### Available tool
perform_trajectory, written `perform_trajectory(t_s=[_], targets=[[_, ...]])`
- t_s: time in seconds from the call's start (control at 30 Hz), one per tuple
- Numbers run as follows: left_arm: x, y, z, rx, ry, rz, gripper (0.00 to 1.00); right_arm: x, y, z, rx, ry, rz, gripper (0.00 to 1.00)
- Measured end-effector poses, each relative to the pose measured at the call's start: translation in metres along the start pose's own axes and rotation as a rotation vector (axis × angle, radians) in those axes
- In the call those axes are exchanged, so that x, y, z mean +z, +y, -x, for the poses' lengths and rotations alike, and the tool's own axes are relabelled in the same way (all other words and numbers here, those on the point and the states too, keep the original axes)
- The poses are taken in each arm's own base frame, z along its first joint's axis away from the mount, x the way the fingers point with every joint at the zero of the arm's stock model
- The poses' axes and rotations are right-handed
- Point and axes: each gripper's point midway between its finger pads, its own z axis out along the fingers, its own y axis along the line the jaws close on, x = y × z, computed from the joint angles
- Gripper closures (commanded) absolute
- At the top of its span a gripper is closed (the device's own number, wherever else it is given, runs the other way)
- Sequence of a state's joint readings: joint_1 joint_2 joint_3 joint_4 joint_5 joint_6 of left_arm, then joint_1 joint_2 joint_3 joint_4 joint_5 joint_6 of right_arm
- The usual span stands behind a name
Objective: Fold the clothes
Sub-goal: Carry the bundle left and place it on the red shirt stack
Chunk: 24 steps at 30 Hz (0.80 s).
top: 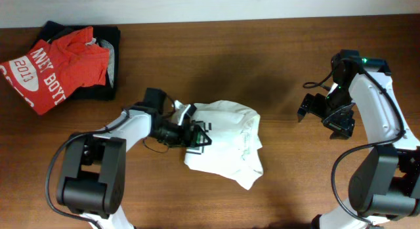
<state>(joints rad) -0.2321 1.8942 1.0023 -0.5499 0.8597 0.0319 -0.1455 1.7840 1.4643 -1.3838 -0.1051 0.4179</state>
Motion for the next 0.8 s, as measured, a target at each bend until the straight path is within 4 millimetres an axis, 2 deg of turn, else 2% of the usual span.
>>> perform_trajectory(t_s=[0.07,0.13,0.17,0.27,0.33,0.4,0.47,0.57,0.6,0.63,0.67,0.73,0.8], targets=[[0.011,0.001,0.001,0.0,0.004,0.054,0.81,0.0,0.0,0.0,0.0,0.0,0.0,0.01],[0.012,0.018,0.003,-0.056,-0.009,0.163,0.96,0.0,0.0,0.0,0.0,0.0,0.0,0.01],[0.011,0.024,0.004,-0.078,-0.015,0.197,0.99,0.0,0.0,0.0,0.0,0.0,0.0,0.01],[0.008,0.026,0.011,-0.097,-0.032,0.229,0.99,0.0,0.0,0.0,0.0,0.0,0.0,0.01],[-0.002,0.03,0.024,-0.105,-0.047,0.302,0.99,0.0,0.0,0.0,0.0,0.001,0.0,0.01],[-0.017,0.035,0.045,-0.095,-0.086,0.399,0.99,0.0,0.0,0.0,0.0,0.0,0.0,0.02],[-0.052,0.04,0.089,-0.045,-0.197,0.578,0.99,0.0,0.0,0.0,0.001,0.0,0.0,0.01],[-0.095,0.047,0.126,-0.016,-0.32,0.789,0.99,0.0,0.0,0.0,0.0,0.0,0.0,0.01],[-0.124,0.049,0.147,-0.008,-0.404,0.892,0.99,0.0,0.0,0.0,0.0,0.0,-0.001,0.01],[-0.135,0.05,0.153,-0.009,-0.434,0.929,0.99,0.0,0.0,0.0,0.0,0.0,0.0,0.01],[-0.154,0.057,0.159,-0.022,-0.479,1.007,0.99,0.0,0.0,0.0,0.0,0.0,0.0,0.01],[-0.178,0.07,0.159,-0.056,-0.513,1.091,0.99,0.0,0.0,0.0,0.0,0.0,0.0,0.01],[-0.212,0.077,0.165,-0.1,-0.568,1.143,0.99,0.0,0.0,0.0,0.0,0.0,0.0,0.01]])
